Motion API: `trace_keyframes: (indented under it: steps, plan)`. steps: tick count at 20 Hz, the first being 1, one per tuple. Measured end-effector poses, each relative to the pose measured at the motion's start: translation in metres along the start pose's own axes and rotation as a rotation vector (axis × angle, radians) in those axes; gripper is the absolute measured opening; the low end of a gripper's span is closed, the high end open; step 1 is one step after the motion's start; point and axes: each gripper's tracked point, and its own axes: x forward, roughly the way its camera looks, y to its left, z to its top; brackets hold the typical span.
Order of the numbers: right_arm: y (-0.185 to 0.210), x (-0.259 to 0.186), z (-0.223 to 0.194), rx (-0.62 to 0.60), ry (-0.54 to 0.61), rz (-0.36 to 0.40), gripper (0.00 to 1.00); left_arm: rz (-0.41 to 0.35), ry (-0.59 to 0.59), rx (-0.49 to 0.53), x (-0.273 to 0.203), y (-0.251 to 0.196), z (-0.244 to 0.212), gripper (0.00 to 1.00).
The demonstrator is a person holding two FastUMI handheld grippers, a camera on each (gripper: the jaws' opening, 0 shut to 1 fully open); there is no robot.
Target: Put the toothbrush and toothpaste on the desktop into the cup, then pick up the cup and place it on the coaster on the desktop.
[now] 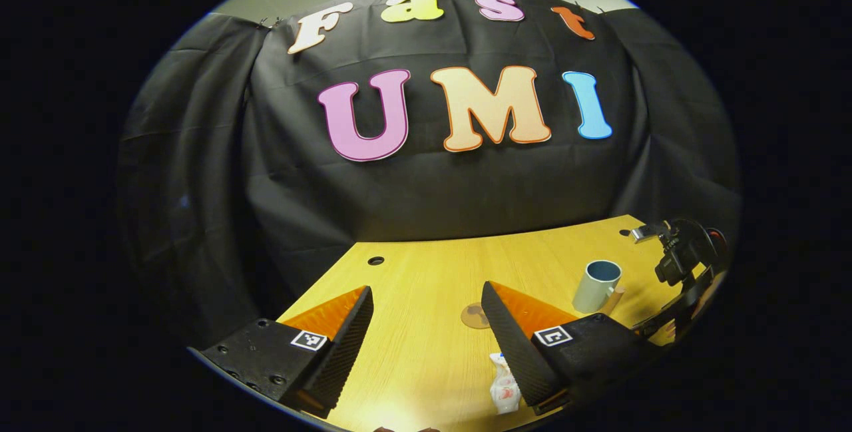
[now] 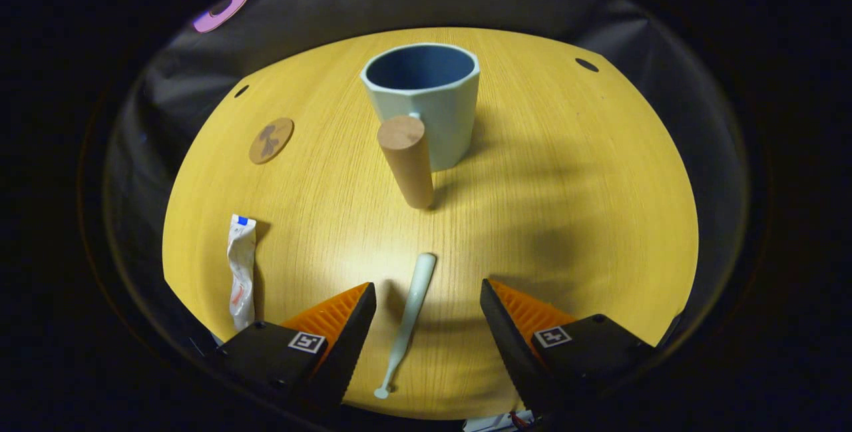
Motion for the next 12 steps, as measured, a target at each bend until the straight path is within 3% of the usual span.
trace_keyframes:
  steps: [1,2,4,5,6,7,10,11,12]
  plan:
    - [0.004,0.002,-0.005,0.002,0.027,0.015,0.97,0.004,0.004,-0.005,-0.001,0.004,-0.002,0.96]
    - [0.007,0.003,-0.009,0.007,0.057,0.022,0.89,0.006,0.007,-0.01,0.0,0.006,-0.003,0.96]
    - [0.006,0.005,-0.006,0.003,0.068,0.015,0.9,0.006,0.014,-0.017,0.002,0.007,-0.006,0.96]
    - [0.006,0.005,-0.009,0.01,0.089,0.007,0.82,0.006,0.014,-0.021,0.003,0.008,-0.007,0.96]
    - [0.004,0.005,-0.006,0.016,0.092,0.001,0.88,0.004,0.018,-0.025,0.004,0.008,-0.008,0.96]
    - [0.001,0.007,-0.008,0.015,0.109,-0.015,0.87,0.003,0.021,-0.028,0.005,0.009,-0.01,0.96]
    - [-0.013,0.009,-0.009,-0.027,0.129,-0.081,0.65,-0.004,0.037,-0.034,0.008,0.008,-0.018,0.96]
    - [-0.012,0.008,-0.008,-0.033,0.134,-0.081,0.46,-0.008,0.042,-0.036,0.009,0.008,-0.02,0.96]
    - [-0.011,0.008,-0.009,-0.042,0.137,-0.08,0.37,-0.012,0.046,-0.037,0.011,0.006,-0.02,0.97]
